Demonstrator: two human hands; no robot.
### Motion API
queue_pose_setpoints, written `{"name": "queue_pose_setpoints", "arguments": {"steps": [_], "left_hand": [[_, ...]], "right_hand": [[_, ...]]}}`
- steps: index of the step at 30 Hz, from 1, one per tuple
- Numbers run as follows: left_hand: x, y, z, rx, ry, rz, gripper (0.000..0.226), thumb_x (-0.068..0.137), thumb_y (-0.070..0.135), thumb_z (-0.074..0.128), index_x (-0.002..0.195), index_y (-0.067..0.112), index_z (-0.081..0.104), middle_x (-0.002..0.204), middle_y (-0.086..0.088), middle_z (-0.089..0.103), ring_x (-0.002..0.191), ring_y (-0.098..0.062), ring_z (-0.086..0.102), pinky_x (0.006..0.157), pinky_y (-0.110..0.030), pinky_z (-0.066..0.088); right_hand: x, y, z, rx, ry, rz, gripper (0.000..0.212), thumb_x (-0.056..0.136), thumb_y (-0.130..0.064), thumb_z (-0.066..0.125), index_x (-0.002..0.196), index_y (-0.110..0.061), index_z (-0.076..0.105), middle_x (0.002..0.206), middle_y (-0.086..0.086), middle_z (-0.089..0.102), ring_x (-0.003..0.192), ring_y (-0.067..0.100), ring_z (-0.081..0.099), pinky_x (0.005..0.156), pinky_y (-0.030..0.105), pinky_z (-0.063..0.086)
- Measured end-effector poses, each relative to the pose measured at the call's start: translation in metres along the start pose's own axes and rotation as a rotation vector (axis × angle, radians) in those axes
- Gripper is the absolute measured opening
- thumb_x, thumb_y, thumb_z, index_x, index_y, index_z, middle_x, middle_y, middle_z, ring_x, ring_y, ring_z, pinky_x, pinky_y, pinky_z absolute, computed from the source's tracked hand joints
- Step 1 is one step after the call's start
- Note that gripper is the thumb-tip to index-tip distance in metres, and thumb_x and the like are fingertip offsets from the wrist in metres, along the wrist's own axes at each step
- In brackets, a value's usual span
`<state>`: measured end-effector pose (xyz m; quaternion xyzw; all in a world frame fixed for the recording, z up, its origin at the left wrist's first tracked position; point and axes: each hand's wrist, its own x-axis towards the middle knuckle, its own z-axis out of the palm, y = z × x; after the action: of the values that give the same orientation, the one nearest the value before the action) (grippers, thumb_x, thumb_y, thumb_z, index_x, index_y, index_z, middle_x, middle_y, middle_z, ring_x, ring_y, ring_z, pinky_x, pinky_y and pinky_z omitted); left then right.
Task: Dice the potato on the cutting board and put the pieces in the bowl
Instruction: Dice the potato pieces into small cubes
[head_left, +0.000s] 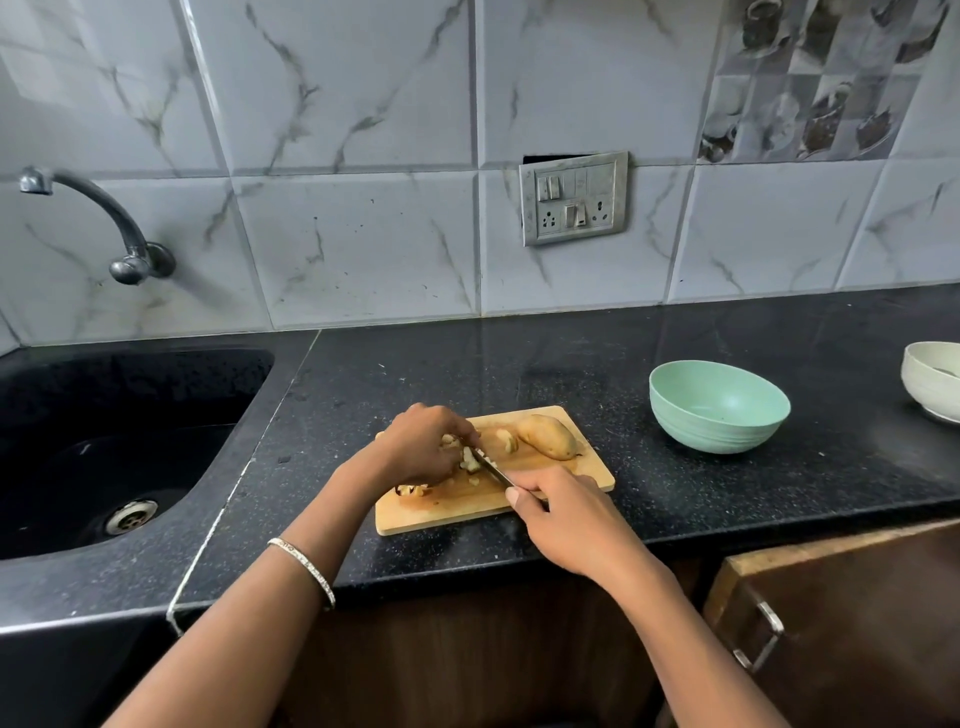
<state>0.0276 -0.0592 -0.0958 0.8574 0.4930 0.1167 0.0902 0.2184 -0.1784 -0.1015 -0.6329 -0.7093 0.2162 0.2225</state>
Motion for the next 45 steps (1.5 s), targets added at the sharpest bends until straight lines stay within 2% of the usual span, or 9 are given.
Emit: {"name": "queue_pose_setpoints", "arguments": {"steps": [6, 12, 18, 26, 30, 34, 37, 40, 45], "left_hand": [[0.0, -0.008, -0.008, -0.001, 0.078, 0.023, 0.022, 0.082, 0.019, 0.067, 0.096, 0.033, 0.076, 0.101, 0.014, 0.074, 0.1, -0.009, 0.065, 0.093, -0.032, 0.049], [-0.001, -0.018, -0.017, 0.001, 0.096, 0.0, 0.012, 0.086, 0.03, 0.071, 0.096, 0.032, 0.077, 0.098, 0.016, 0.074, 0.097, 0.0, 0.066, 0.09, -0.03, 0.052], [-0.003, -0.019, -0.026, 0.113, 0.159, -0.07, 0.019, 0.086, 0.032, 0.071, 0.105, 0.029, 0.073, 0.107, 0.012, 0.072, 0.101, -0.007, 0.066, 0.086, -0.031, 0.055], [-0.007, 0.022, -0.022, 0.144, 0.041, 0.268, 0.04, 0.086, 0.029, 0.072, 0.123, 0.041, 0.064, 0.135, 0.014, 0.06, 0.136, -0.009, 0.044, 0.11, -0.042, 0.036], [-0.006, 0.016, -0.012, 0.22, 0.049, 0.259, 0.03, 0.095, 0.032, 0.06, 0.124, 0.038, 0.065, 0.137, 0.012, 0.059, 0.14, -0.008, 0.039, 0.114, -0.042, 0.026], [-0.012, 0.006, -0.011, 0.299, 0.074, 0.208, 0.031, 0.102, 0.035, 0.048, 0.13, 0.032, 0.06, 0.143, 0.014, 0.052, 0.144, -0.006, 0.03, 0.119, -0.044, 0.017], [-0.015, -0.005, -0.009, 0.364, 0.054, 0.144, 0.035, 0.104, 0.037, 0.04, 0.135, 0.031, 0.056, 0.147, 0.011, 0.048, 0.145, -0.009, 0.028, 0.119, -0.046, 0.016], [-0.016, -0.016, -0.006, 0.379, 0.047, 0.058, 0.035, 0.105, 0.037, 0.038, 0.133, 0.03, 0.057, 0.148, 0.005, 0.048, 0.143, -0.015, 0.036, 0.118, -0.049, 0.018], [-0.013, -0.007, -0.007, 0.153, 0.2, -0.009, 0.03, 0.104, 0.028, 0.043, 0.123, 0.026, 0.066, 0.115, 0.004, 0.072, 0.105, -0.025, 0.066, 0.115, -0.05, 0.029]], "right_hand": [[0.006, 0.011, -0.013, 0.106, -0.037, -0.032, 0.031, 0.102, -0.04, 0.054, 0.131, -0.043, 0.064, 0.072, -0.02, 0.057, 0.07, 0.004, 0.054, 0.067, 0.025, 0.045], [0.008, 0.017, -0.04, 0.188, -0.108, -0.054, 0.027, 0.1, -0.034, 0.061, 0.126, -0.042, 0.066, 0.049, -0.025, 0.059, 0.043, -0.003, 0.054, 0.049, 0.006, 0.035], [0.017, 0.024, -0.045, 0.084, -0.068, -0.079, 0.03, 0.095, -0.039, 0.067, 0.124, -0.047, 0.068, 0.058, -0.021, 0.067, 0.072, -0.002, 0.07, 0.091, 0.026, 0.047], [0.022, 0.005, -0.032, -0.094, -0.017, -0.105, 0.039, 0.091, -0.053, 0.066, 0.129, -0.048, 0.063, 0.094, -0.013, 0.06, 0.102, 0.018, 0.066, 0.094, 0.043, 0.052], [0.02, 0.013, -0.035, -0.028, 0.012, -0.116, 0.036, 0.093, -0.05, 0.066, 0.129, -0.046, 0.064, 0.07, -0.016, 0.069, 0.079, -0.003, 0.068, 0.094, 0.036, 0.051], [0.015, 0.027, -0.044, 0.082, -0.037, -0.109, 0.031, 0.092, -0.047, 0.068, 0.123, -0.049, 0.067, 0.063, -0.014, 0.071, 0.085, -0.007, 0.067, 0.098, 0.029, 0.044], [0.009, 0.036, -0.054, 0.15, -0.063, -0.094, 0.026, 0.091, -0.044, 0.071, 0.116, -0.05, 0.071, 0.064, -0.007, 0.073, 0.085, -0.008, 0.066, 0.09, 0.025, 0.042], [0.002, 0.042, -0.065, 0.246, -0.07, -0.079, 0.025, 0.092, -0.032, 0.073, 0.115, -0.041, 0.073, 0.063, -0.002, 0.072, 0.06, -0.009, 0.06, 0.064, 0.011, 0.037], [0.0, 0.052, -0.07, 0.454, 0.016, 0.012, 0.026, 0.096, -0.024, 0.068, 0.122, -0.023, 0.071, 0.067, 0.015, 0.072, 0.042, 0.0, 0.047, 0.045, 0.011, 0.035]]}}
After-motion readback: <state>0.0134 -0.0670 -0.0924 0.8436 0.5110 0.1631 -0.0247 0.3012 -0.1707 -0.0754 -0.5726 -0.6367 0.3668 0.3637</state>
